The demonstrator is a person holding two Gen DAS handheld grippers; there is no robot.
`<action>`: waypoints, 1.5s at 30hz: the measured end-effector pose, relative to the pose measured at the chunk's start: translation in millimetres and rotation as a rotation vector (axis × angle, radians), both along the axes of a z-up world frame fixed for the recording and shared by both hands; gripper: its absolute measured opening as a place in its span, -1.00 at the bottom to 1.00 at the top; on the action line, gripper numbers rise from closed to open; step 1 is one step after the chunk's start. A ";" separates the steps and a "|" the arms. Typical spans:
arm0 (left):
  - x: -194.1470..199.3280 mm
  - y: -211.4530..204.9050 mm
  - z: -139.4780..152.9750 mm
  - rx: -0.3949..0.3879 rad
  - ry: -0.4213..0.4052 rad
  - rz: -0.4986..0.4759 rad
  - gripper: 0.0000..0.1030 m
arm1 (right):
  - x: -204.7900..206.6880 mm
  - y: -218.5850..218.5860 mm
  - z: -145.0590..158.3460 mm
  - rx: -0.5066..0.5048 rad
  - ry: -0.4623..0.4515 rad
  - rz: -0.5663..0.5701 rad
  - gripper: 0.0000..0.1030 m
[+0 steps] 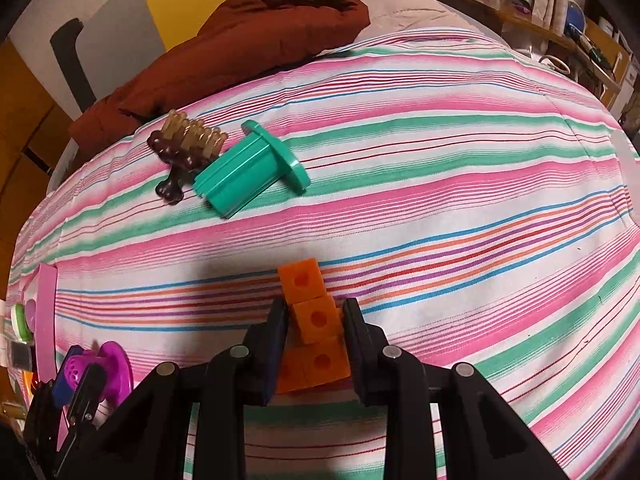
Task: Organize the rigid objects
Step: 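Grasp the purple suction cup with the left gripper while the right gripper holds the orange blocks, then carry the purple suction cup into the tray and open the left gripper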
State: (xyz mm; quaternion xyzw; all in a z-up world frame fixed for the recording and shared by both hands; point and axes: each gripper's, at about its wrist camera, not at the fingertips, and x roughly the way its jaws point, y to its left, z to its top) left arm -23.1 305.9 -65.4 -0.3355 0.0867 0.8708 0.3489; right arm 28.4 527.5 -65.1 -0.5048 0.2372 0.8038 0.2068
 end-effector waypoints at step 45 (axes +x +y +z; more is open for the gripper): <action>36.2 -216.3 45.0 0.120 0.020 0.207 -0.39 | -13.2 -40.3 -1.3 0.099 0.070 0.140 -0.48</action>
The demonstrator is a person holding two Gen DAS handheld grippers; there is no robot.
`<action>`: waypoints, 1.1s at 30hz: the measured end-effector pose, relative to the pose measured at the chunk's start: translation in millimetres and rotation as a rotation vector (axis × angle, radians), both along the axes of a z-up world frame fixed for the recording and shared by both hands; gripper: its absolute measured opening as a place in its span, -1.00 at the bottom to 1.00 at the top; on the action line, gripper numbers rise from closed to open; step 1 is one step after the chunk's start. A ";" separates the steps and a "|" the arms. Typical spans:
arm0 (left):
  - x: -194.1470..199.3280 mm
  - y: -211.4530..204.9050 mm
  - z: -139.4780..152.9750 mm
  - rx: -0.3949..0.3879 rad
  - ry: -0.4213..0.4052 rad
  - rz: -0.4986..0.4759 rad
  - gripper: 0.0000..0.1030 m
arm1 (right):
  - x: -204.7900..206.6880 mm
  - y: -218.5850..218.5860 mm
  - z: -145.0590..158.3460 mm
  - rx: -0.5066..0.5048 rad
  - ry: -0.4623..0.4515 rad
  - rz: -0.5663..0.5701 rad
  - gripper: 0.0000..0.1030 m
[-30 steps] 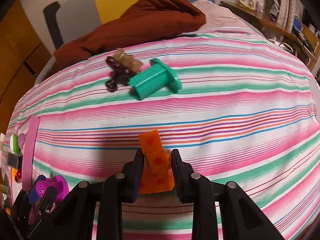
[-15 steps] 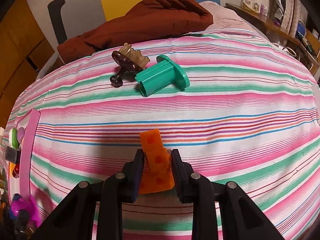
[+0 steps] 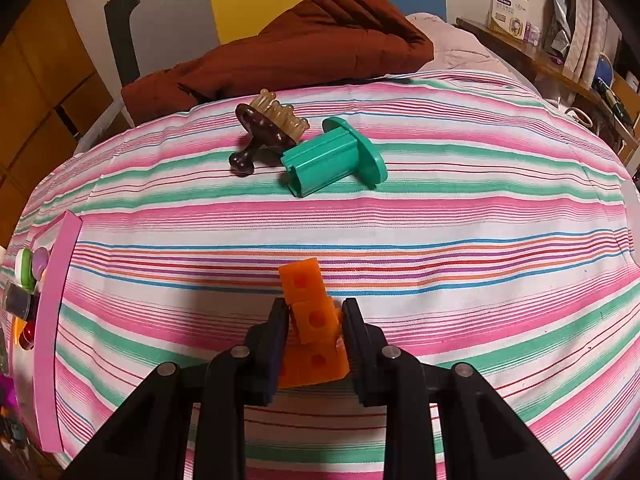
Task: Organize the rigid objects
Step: 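Carry the purple suction cup into the tray and open the left gripper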
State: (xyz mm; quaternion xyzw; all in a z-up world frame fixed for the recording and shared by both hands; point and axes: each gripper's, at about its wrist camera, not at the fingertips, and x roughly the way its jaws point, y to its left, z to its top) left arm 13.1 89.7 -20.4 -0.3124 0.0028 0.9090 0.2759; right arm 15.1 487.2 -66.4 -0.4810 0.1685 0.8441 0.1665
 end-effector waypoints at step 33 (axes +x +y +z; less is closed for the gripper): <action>-27.2 -84.3 -29.9 -0.053 -0.048 0.294 0.59 | -11.0 -17.6 6.3 0.046 0.057 0.070 -0.49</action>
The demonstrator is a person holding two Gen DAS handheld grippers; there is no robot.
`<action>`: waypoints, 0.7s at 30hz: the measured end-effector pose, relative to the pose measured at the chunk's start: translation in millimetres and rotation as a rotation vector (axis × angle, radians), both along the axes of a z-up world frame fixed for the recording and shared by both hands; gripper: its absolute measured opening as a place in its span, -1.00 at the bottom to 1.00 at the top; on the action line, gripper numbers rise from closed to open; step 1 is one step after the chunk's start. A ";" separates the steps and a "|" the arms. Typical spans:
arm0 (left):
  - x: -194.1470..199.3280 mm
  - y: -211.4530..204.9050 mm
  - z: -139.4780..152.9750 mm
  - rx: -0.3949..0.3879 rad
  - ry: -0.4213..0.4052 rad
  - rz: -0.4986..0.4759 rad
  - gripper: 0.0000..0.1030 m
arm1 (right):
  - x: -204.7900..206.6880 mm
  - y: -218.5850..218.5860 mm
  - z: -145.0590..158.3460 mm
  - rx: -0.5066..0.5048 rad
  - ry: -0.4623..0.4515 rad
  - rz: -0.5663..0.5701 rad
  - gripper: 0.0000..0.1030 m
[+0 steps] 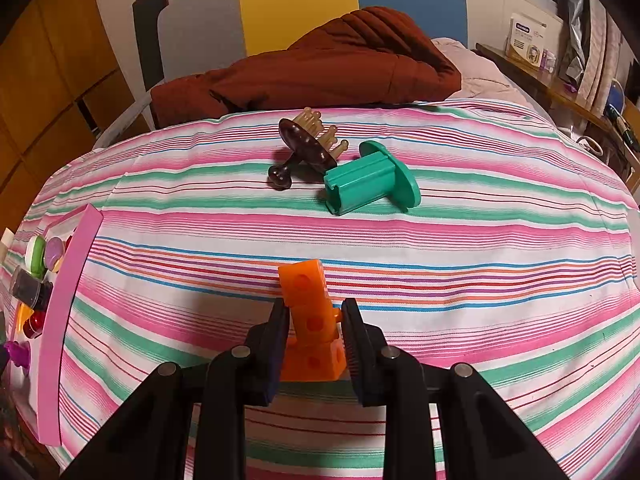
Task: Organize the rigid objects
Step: 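Carry the purple suction cup into the tray and open the left gripper, then carry the orange blocks into the tray and open the right gripper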
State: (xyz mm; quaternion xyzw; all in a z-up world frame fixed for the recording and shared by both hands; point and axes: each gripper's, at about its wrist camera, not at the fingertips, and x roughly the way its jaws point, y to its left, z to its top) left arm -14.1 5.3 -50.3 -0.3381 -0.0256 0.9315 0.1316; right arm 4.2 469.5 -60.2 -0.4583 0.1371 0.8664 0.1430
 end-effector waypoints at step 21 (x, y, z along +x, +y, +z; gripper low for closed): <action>39.1 55.5 5.3 -0.053 0.030 -0.161 0.92 | 1.1 -72.9 17.3 -0.029 0.108 0.204 -0.60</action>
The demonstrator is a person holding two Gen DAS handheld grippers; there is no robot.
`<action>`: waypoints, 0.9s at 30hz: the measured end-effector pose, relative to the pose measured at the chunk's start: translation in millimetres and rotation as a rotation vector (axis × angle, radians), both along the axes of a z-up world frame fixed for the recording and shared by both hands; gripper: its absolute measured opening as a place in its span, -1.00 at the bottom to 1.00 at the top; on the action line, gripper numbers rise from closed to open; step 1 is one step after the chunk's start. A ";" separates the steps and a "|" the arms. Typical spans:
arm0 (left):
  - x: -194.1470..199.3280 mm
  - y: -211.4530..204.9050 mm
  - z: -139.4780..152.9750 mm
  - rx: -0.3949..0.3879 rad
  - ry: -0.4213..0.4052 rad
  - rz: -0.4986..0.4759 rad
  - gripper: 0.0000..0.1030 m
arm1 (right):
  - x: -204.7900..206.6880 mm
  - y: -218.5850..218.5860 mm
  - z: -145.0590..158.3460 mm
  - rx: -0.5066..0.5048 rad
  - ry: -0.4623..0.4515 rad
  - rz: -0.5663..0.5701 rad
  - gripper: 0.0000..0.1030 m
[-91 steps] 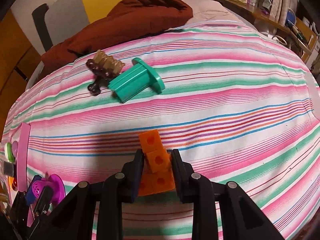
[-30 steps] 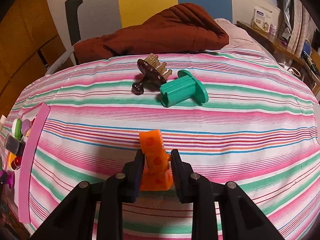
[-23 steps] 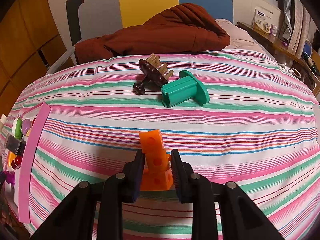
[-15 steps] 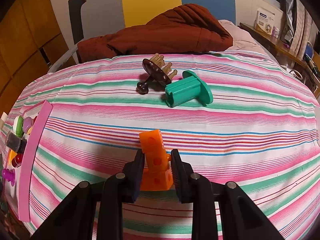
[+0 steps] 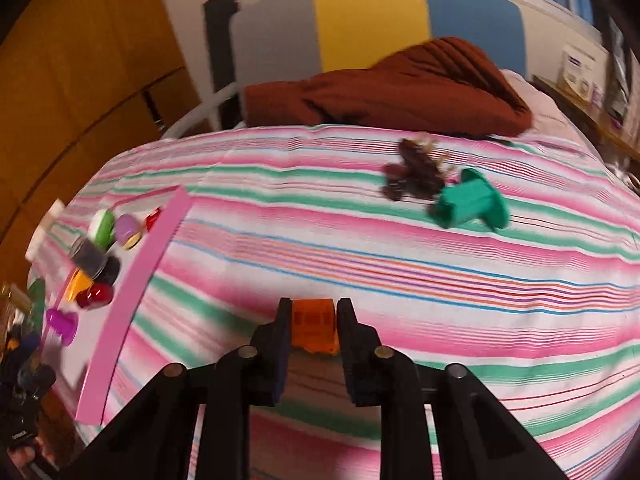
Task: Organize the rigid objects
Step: 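Carry the orange blocks into the tray and open the right gripper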
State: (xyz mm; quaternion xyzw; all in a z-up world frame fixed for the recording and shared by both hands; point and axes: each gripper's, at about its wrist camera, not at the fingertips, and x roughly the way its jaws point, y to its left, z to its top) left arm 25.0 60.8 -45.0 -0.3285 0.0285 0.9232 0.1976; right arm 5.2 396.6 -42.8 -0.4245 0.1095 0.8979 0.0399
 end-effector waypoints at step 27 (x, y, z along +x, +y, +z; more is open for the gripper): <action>2.6 -21.5 1.8 0.049 -0.011 0.024 0.97 | -47.9 -118.8 49.8 -0.090 0.070 0.251 -0.62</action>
